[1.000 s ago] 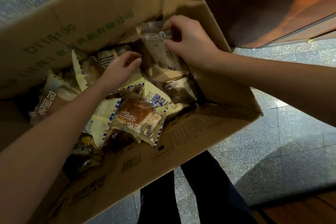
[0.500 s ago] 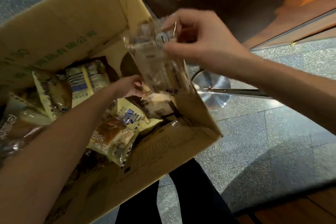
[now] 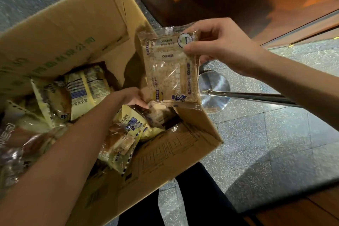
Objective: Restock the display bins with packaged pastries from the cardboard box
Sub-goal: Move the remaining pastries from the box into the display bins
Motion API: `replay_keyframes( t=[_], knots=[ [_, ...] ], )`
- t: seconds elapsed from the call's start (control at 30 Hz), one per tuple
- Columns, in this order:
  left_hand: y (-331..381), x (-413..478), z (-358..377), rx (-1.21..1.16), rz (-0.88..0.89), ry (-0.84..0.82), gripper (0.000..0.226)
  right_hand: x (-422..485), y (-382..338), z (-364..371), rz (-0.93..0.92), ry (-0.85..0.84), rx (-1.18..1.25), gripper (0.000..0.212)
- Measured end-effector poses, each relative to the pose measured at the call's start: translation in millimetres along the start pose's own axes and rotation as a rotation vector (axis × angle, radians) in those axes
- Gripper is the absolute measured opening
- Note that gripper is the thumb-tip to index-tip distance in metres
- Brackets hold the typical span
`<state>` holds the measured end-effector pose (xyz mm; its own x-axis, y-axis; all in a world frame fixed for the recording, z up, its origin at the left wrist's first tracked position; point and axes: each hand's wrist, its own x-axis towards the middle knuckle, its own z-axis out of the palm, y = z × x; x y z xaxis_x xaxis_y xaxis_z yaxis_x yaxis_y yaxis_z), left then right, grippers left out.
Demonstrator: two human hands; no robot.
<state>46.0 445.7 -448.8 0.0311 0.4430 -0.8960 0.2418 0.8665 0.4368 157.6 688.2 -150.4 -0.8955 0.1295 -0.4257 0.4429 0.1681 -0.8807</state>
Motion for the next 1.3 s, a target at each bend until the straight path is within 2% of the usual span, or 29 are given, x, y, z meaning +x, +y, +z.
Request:
replay_keyframes(
  t=[0.07, 0.13, 0.23, 0.37, 0.47, 0.6, 0.73, 0.83, 1.0, 1.13, 1.3],
  knots=[
    [5.5, 4.0, 6.7, 0.096, -0.042, 0.018, 0.086, -0.7, 1.3, -0.5, -0.002, 0.006, 0.021, 0.014],
    [38.8, -34.3, 13.1, 0.169, -0.054, 0.124, 0.065, -1.8, 2.8, -2.7, -0.002, 0.015, 0.033, 0.015],
    [56.1, -55.4, 20.7, 0.258, -0.087, 0.293, 0.044, -3.5, 4.6, -6.7, -0.002, 0.026, 0.062, 0.015],
    [54.5, -55.2, 27.1, 0.269, -0.089, 0.354, 0.022, -4.6, 9.7, -4.7, 0.014, 0.031, 0.159, 0.014],
    [53.5, -56.1, 27.7, 0.154, -0.087, 0.395, 0.029, -4.9, 13.2, -1.2, 0.025, 0.025, 0.179, 0.014],
    [42.8, -59.9, 19.0, -0.076, 0.052, 0.329, 0.021, -3.8, 13.5, 0.3, 0.047, 0.036, 0.21, 0.012],
    [37.2, -73.5, 1.8, -0.223, 0.118, 0.365, 0.022, -4.6, 21.4, -0.4, 0.078, 0.076, 0.248, 0.009],
    [43.2, -90.7, -7.2, -0.228, 0.132, 0.437, 0.023, -6.5, 21.7, 1.2, 0.084, 0.073, 0.251, 0.01],
    [40.2, -127.3, -17.5, -0.229, 0.143, 0.632, 0.012, -2.1, 17.7, -2.4, 0.103, 0.03, 0.241, 0.009],
    [39.1, -162.4, -21.5, -0.244, 0.111, 0.756, 0.011, -2.7, 18.2, -1.4, 0.165, 0.014, 0.345, 0.02],
    [49.6, -219.6, -28.8, -0.177, 0.067, 0.78, 0.014, -14.7, -2.1, 4.9, 0.209, -0.028, 0.32, 0.042]
  ],
)
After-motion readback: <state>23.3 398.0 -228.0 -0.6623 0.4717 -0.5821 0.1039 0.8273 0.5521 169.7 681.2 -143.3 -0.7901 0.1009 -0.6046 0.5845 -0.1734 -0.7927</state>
